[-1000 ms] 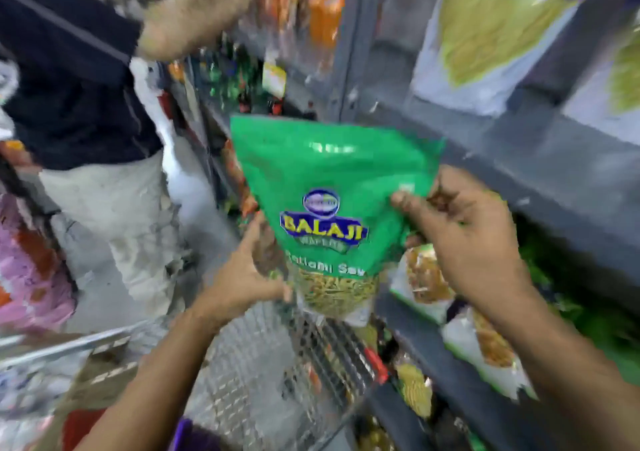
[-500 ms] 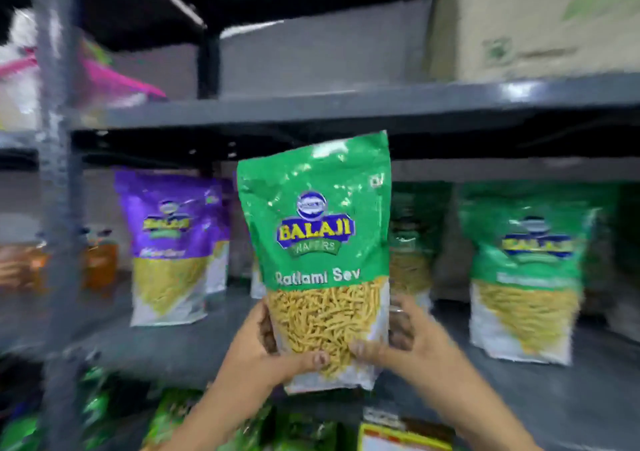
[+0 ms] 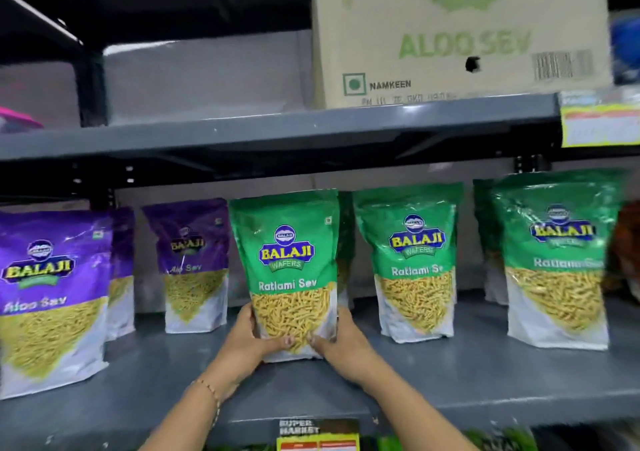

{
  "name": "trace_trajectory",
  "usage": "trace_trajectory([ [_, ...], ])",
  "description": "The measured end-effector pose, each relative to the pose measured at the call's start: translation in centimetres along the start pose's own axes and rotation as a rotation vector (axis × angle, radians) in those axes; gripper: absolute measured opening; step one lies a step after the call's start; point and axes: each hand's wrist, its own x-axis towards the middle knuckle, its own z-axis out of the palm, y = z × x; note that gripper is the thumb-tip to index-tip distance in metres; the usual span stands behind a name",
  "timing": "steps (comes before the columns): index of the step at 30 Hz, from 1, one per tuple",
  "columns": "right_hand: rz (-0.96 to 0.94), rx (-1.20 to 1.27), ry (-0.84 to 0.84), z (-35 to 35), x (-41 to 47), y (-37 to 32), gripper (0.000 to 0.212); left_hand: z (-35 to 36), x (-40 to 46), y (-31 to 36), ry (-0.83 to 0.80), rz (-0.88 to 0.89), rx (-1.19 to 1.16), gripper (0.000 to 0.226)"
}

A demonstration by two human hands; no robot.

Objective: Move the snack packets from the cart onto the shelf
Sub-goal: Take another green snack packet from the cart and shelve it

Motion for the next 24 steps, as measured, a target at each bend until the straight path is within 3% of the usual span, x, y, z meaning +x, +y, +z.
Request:
trace_trajectory([
  [6, 0.045, -0.071, 0.005, -0.1, 0.1, -0.3, 0.079, 0.3, 0.0, 0.1, -0.022, -0.014, 0.007, 0.111],
  [10, 0.042, -0.021, 0.007, -0.6, -1.7, -2.2, 0.087, 0.4, -1.2, 1.2, 0.022, -0.054, 0.052, 0.071],
  [13, -0.166, 0.078, 0.122, -0.3, -4.3, -4.9, 0.081, -1.3, -3.8, 2.8, 0.179, -0.021, -0.057, 0.084],
  [15, -0.287, 0.205, 0.151, 1.6, -6.2, -6.6, 0.072, -3.4, -7.3, 3.3, 0.296, 0.091, -0.157, 0.064],
  [17, -0.390, 0.329, 0.050, 5.0, -7.8, -7.2, 0.057, -5.5, -12.2, 3.2, 0.445, 0.148, -0.228, 0.047],
  [19, -0.424, 0.393, -0.153, 9.5, -9.7, -7.4, 0.050, -7.6, -17.6, 1.4, 0.608, 0.151, -0.257, 0.042],
  [22, -0.397, 0.386, -0.523, 17.9, -12.7, -6.3, 0.045, -10.6, -26.5, -3.7, 0.885, -0.027, -0.186, 0.031],
  [24, -0.312, 0.298, -0.754, 24.6, -15.1, -4.3, 0.042, -12.8, -33.9, -9.1, 1.029, -0.257, -0.089, 0.025],
])
